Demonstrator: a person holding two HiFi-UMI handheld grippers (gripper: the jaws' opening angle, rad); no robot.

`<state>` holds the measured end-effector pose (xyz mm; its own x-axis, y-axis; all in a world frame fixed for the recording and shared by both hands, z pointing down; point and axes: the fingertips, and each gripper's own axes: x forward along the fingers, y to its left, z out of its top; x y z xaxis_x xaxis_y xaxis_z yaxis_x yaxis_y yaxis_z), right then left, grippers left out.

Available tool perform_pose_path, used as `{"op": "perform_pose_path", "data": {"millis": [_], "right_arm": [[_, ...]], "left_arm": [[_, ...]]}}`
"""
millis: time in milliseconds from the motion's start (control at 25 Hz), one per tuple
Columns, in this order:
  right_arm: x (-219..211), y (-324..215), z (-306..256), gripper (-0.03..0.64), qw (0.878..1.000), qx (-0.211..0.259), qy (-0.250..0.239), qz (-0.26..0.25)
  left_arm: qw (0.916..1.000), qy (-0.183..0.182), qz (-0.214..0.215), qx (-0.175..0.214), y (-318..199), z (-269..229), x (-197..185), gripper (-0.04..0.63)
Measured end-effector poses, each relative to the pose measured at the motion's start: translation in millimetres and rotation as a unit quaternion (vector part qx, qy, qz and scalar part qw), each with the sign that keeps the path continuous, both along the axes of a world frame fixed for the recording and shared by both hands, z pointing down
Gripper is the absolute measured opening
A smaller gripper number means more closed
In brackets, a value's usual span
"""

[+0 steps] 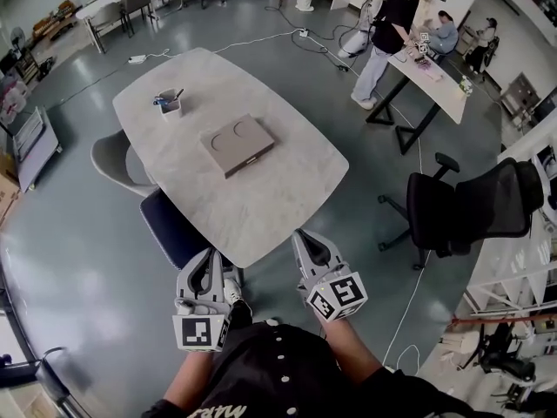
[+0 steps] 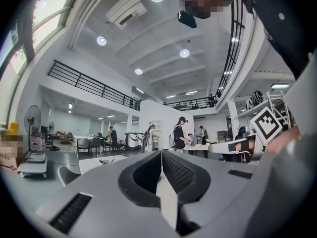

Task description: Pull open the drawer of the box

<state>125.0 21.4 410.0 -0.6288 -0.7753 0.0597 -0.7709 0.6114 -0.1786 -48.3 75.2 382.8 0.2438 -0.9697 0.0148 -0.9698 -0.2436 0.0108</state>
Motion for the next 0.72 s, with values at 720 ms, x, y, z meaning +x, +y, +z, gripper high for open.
{"op": "perform_pose_path", "data": {"millis": [720], "right_arm": [[-68,-109,-4,-0.003,0.999,-0.005,0.015,0.027]], "left_arm": [[0.9992,0.009,0.039,-0.004,-109,-5,-67,0.017]]}}
